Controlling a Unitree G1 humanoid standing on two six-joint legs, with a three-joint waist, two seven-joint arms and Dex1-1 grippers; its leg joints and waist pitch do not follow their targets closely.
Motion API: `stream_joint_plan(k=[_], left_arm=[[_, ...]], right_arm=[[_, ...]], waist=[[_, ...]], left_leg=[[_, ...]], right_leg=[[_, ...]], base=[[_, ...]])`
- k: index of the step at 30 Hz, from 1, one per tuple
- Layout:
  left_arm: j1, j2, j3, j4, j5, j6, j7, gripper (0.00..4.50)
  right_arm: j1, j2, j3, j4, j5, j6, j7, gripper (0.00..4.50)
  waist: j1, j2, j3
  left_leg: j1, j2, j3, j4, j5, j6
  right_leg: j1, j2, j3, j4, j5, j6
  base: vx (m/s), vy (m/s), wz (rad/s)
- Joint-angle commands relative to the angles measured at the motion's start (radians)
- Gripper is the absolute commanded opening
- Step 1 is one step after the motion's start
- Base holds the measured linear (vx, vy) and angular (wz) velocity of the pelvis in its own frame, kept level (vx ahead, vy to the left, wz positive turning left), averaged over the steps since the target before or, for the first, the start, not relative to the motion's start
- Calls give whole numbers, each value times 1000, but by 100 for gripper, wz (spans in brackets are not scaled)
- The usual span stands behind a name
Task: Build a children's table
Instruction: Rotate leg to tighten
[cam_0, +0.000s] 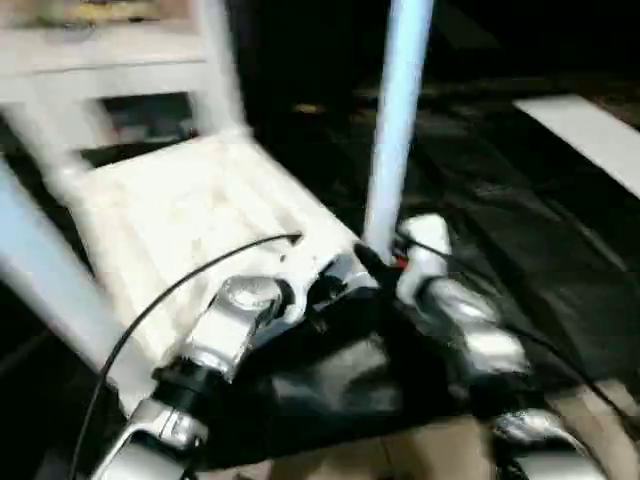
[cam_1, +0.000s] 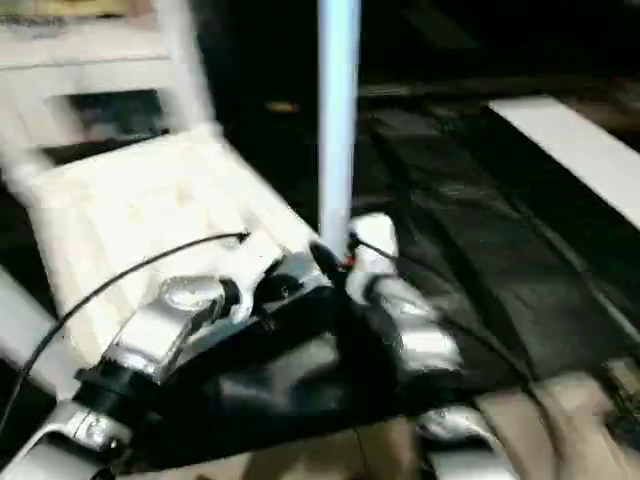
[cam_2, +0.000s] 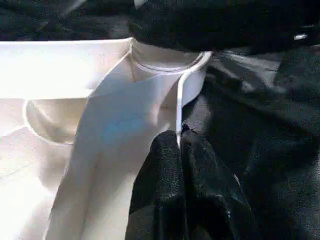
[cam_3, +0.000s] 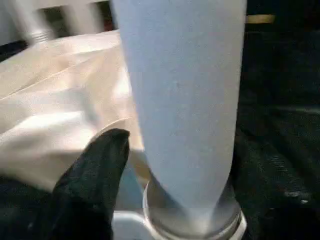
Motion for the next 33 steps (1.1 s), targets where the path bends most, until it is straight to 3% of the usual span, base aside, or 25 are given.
stream_joint_plan(k=[1, 2, 3, 4, 5, 6, 7, 9, 12, 13, 14, 15, 16, 19, 20, 21, 22, 23, 26, 27, 28, 29, 30, 31, 33], left_arm=[[-48, 7, 8, -2, 12, -53, 19, 0], [-49, 13, 9, 3, 16, -60, 19, 0], [-46, 25, 10, 1, 14, -74, 2, 0], [-38, 38, 15, -9, 7, -86, -19, 0], [-27, 48, 19, -27, -1, -95, -34, 0], [-23, 52, 21, -33, -3, -98, -39, 0], [-11, 61, 25, -54, -16, -107, -56, 0], [9, 67, 35, -92, -43, -104, -77, 0], [64, 92, 49, -197, -89, -45, -115, 55], [114, 107, 67, -286, -124, 0, -123, 55], [114, 107, 67, -286, -124, 0, -123, 55], [168, 118, 84, -381, -155, 36, -118, 73], [187, 122, 89, -416, -166, 49, -115, 73], [280, 124, 119, -583, -223, 103, -95, 99], [298, 124, 123, -616, -233, 115, -89, 102], [325, 123, 129, -661, -245, 134, -82, 124], [353, 124, 137, -702, -256, 152, -73, 135], [388, 129, 142, -746, -266, 168, -68, 140], [503, 162, 151, -871, -295, 221, -63, 168], [615, 187, 176, -959, -312, 247, -52, 176], [640, 190, 184, -974, -313, 248, -48, 185], [662, 193, 194, -986, -315, 250, -45, 191], [711, 199, 219, -1015, -321, 257, -36, 191], [735, 205, 230, -1026, -320, 255, -35, 201], [805, 224, 273, -1048, -325, 244, -46, 227]], right_arm=[[31, -37, 59, -100, 46, 28, 173, 316], [40, -60, 55, -121, 57, 33, 204, 316], [56, -108, 42, -156, 80, 47, 253, 316], [73, -162, 25, -189, 103, 58, 303, 316], [87, -208, 5, -212, 127, 75, 341, 316], [92, -222, -2, -219, 134, 81, 352, 316], [104, -255, -20, -239, 152, 102, 380, 316], [121, -284, -27, -265, 169, 131, 412, 316], [166, -339, -11, -335, 185, 181, 470, 319], [193, -360, 1, -388, 217, 231, 500, 319], [193, -360, 1, -388, 217, 231, 500, 319], [204, -359, 16, -415, 231, 254, 510, 319], [206, -355, 22, -422, 231, 257, 509, 319], [182, -319, 51, -408, 233, 262, 511, 319], [175, -311, 57, -403, 234, 263, 513, 319], [166, -304, 65, -398, 234, 271, 519, 319], [154, -295, 75, -386, 228, 270, 525, 319], [138, -284, 85, -366, 219, 263, 529, 319], [86, -253, 98, -303, 194, 242, 518, 319], [29, -221, 98, -226, 166, 203, 480, 319], [13, -211, 98, -201, 154, 186, 463, 319], [-2, -203, 97, -175, 145, 173, 445, 319], [-39, -186, 96, -113, 125, 148, 406, 319], [-58, -180, 95, -81, 116, 140, 387, 319], [-106, -158, 88, 0, 92, 91, 330, 319]], waist=[[28, -26, -92], [21, -21, -102], [14, -9, -103], [7, -15, -92], [1, -21, -93], [4, -18, -93], [2, -11, -91], [0, -10, -96], [-7, -14, -91], [-11, -25, -81], [-10, -21, -83], [-11, -27, -70], [-16, -25, -70], [-27, -35, -48], [-28, -31, -49], [-33, -42, -35], [-33, -34, -36], [-36, -43, -28], [-44, -44, -15], [-44, -51, -9], [-53, -57, -6], [-51, -51, -7], [-50, -60, -6], [-51, -63, 0], [-41, -57, 0]], left_leg=[[-32, 22, -28, -96, -18, 41], [-16, 21, -25, -91, 30, 58], [-3, 23, -11, -86, 34, 105], [-13, 23, 2, -89, -83, 122], [-28, 15, 4, -88, -106, 120], [-48, 16, 1, -91, -115, 115], [-45, 21, 1, -91, -131, 105], [-60, 27, -4, -93, -85, 94], [-63, 27, 0, -89, -76, 88], [-66, 25, 4, -91, -86, 91], [-66, 29, -1, -94, -83, 85], [-65, 32, 2, -98, -90, 92], [-70, 34, -2, -101, -94, 88], [-68, 33, -2, -110, -145, 81], [-66, 35, -4, -112, -156, 75], [-66, 36, -5, -116, -177, 70], [-64, 41, -10, -120, -182, 64], [-66, 39, -8, -123, -185, 69], [-68, 46, -15, -131, -210, 54], [-62, 47, -13, -131, -216, 53], [-73, 49, -16, -136, -201, 49], [-71, 50, -16, -136, -190, 48], [-57, 53, -7, -131, -167, 52], [-63, 51, -6, -136, -136, 55], [-43, 53, 5, -126, -100, 63]], right_leg=[[65, -66, 76, -122, -459, -37], [49, -36, 67, -93, -222, -85], [33, -16, 57, -85, 49, -210], [30, -16, 59, -109, -34, -270], [45, -18, 60, -109, -73, -280], [57, -27, 53, -116, -164, -256], [49, -30, 51, -127, -245, -226], [60, -33, 46, -126, -235, -202], [51, -27, 42, -126, -217, -204], [46, -25, 40, -135, -250, -196], [54, -29, 40, -127, -251, -199], [41, -27, 40, -135, -276, -190], [47, -29, 39, -131, -292, -189], [32, -30, 38, -150, -419, -148], [31, -29, 38, -149, -433, -145], [24, -29, 38, -155, -462, -135], [26, -31, 38, -153, -457, -140], [22, -27, 38, -160, -462, -134], [22, -31, 42, -153, -440, -155], [16, -31, 45, -152, -429, -159], [23, -35, 46, -145, -395, -177], [23, -35, 45, -144, -379, -185], [12, -33, 49, -143, -321, -206], [19, -27, 48, -142, -269, -222], [7, -28, 54, -136, -186, -253]], base=[[118, -50, 8], [118, -50, 8], [9, -74, 38], [15, -38, 21], [15, -38, 21], [0, 0, 0], [0, 0, 0], [0, 0, 0], [0, 0, 0], [0, 0, 0], [0, 0, 0], [0, 0, 0], [0, 0, 0], [0, 0, 0], [0, 0, 0], [0, 0, 0], [0, 0, 0], [0, 0, 0], [0, 0, 0], [0, 0, 0], [0, 0, 0], [0, 0, 0], [0, 0, 0], [0, 0, 0], [0, 0, 0]])
